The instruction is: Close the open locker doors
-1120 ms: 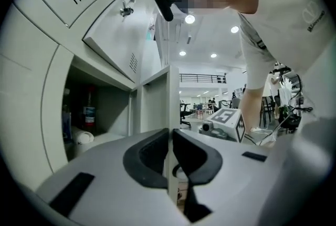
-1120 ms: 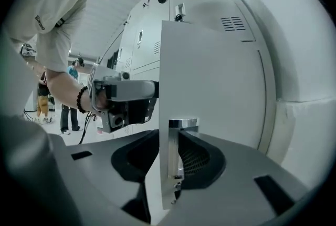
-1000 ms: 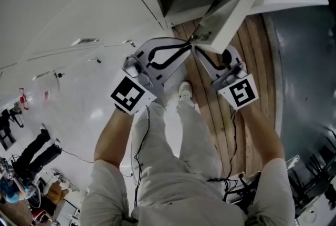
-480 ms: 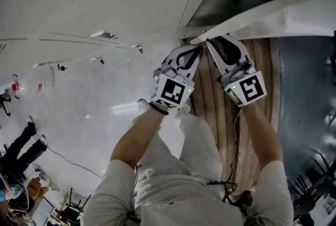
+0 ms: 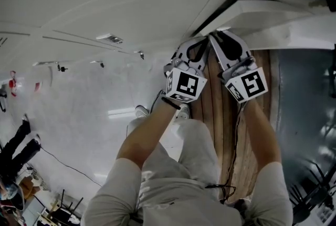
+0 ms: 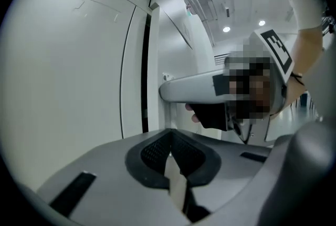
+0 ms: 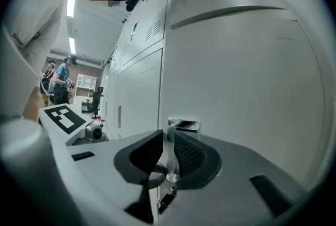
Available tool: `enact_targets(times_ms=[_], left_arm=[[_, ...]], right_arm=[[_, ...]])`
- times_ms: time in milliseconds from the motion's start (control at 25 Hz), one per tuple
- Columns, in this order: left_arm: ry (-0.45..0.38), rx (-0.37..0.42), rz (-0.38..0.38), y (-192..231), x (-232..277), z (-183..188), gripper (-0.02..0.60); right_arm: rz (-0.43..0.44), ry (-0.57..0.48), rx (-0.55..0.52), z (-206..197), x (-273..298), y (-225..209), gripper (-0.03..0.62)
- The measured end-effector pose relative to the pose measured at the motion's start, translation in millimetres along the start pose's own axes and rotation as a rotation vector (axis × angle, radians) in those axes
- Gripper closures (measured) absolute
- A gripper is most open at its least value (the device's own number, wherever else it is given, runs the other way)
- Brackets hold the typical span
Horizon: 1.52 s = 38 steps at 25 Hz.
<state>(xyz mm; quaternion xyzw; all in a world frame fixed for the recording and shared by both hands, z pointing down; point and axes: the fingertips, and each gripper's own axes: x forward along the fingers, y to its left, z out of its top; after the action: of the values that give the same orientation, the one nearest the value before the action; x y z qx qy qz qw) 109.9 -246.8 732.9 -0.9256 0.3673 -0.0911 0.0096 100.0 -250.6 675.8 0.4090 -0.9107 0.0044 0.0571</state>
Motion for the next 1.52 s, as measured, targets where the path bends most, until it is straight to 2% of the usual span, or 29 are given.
enact_targets(times_ms=[480, 680, 800, 880, 920, 1120, 1280, 1520], left_arm=[[-0.005, -0.058, 0.072, 28, 18, -1, 0.578], [-0.010, -0.066, 0.092, 28, 18, 0, 0.578], [-0.012, -0.068, 0.089, 28, 18, -1, 0.578], [-0.014, -0.057, 0.084, 28, 19, -1, 0.578], [-0.015, -0.053, 0.079, 28, 19, -1, 0.578], [-0.023, -0.045, 0.009, 27, -4, 10, 0.578], [0.005, -0.030, -0.021, 20, -80, 57, 0.578], [-0.039, -0.141, 0.075, 48, -227, 198, 0.578]], right_arm=[[-0.043, -0.033, 0.008, 1, 25, -18, 0.534], [-0.070, -0.032, -0.021, 1, 25, -18, 0.530], [-0.152, -0.035, -0.044, 0, 19, -21, 0.540], [-0.216, -0.050, -0.042, 0, 6, -22, 0.585], [-0.238, -0.057, -0.031, -1, -3, -20, 0.585], [-0.261, -0.063, 0.066, 24, -52, 11, 0.585], [-0.256, -0.039, 0.172, 79, -92, 48, 0.585], [-0.213, -0.043, 0.217, 210, -119, 107, 0.585]])
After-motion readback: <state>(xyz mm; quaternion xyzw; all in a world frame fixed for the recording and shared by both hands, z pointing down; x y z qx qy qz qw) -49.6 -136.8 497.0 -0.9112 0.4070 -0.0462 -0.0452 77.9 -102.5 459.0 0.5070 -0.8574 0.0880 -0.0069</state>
